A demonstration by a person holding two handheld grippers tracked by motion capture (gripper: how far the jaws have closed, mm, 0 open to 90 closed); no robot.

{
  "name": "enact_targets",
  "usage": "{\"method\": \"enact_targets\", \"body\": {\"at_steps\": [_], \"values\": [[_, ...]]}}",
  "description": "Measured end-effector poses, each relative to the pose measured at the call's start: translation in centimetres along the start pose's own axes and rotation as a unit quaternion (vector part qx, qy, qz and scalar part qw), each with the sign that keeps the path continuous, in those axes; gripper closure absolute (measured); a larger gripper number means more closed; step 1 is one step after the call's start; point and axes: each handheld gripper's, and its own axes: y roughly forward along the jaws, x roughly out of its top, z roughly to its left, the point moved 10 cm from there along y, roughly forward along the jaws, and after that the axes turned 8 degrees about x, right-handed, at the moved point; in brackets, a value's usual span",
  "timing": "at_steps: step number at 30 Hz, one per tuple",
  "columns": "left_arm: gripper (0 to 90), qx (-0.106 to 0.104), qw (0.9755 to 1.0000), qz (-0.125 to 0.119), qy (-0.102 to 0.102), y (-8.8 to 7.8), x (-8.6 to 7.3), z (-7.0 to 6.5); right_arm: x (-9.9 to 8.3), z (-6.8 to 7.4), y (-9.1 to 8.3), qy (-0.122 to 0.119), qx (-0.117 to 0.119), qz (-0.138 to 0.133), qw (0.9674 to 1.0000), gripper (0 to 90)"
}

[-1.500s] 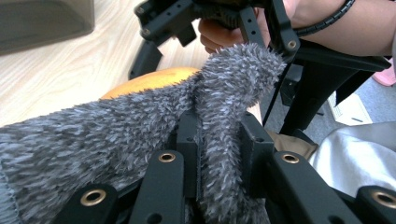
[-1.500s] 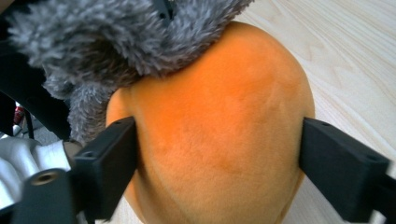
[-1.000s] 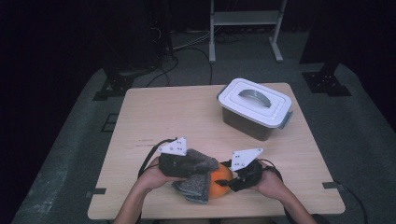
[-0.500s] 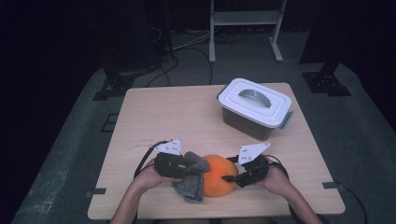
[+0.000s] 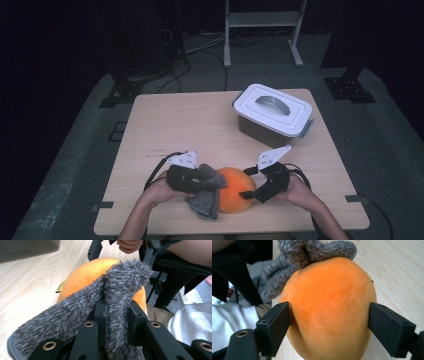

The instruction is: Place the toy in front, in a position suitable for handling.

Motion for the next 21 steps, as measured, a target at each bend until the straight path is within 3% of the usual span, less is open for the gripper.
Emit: {"method": "enact_targets", "body": {"at_steps": [4,7,11,14,18,21], "values": [[73.0,-0.018,0.9998,0.0,0.01,0.2,0.2,-0.8,-0.1,-0.2,0.3,0.015,0.004,-0.001,0.9999,19.0],[73.0,-0.012,0.9999,0.0,0.01,0.4,0.3,-0.7,-0.3,-0.6,0.7,0.016,-0.01,-0.001,0.9998,29.5],[72.9,0.009,0.9997,-0.021,-0.001,-0.1,1.0,0.0,-0.1,-0.5,0.7,-0.013,-0.033,-0.009,0.9993,43.9],[72.7,0.019,0.9984,-0.052,-0.005,-0.4,2.4,0.0,0.7,0.0,0.7,-0.04,-0.047,-0.014,0.998,46.5],[72.7,0.025,0.9988,-0.04,0.012,-0.2,2.5,-0.3,1.1,0.5,1.1,-0.081,-0.06,-0.004,0.9949,47.2],[72.7,0.032,0.999,-0.027,0.012,-0.1,1.9,0.0,0.8,0.4,0.9,-0.077,-0.058,-0.005,0.9954,48.4]]}}
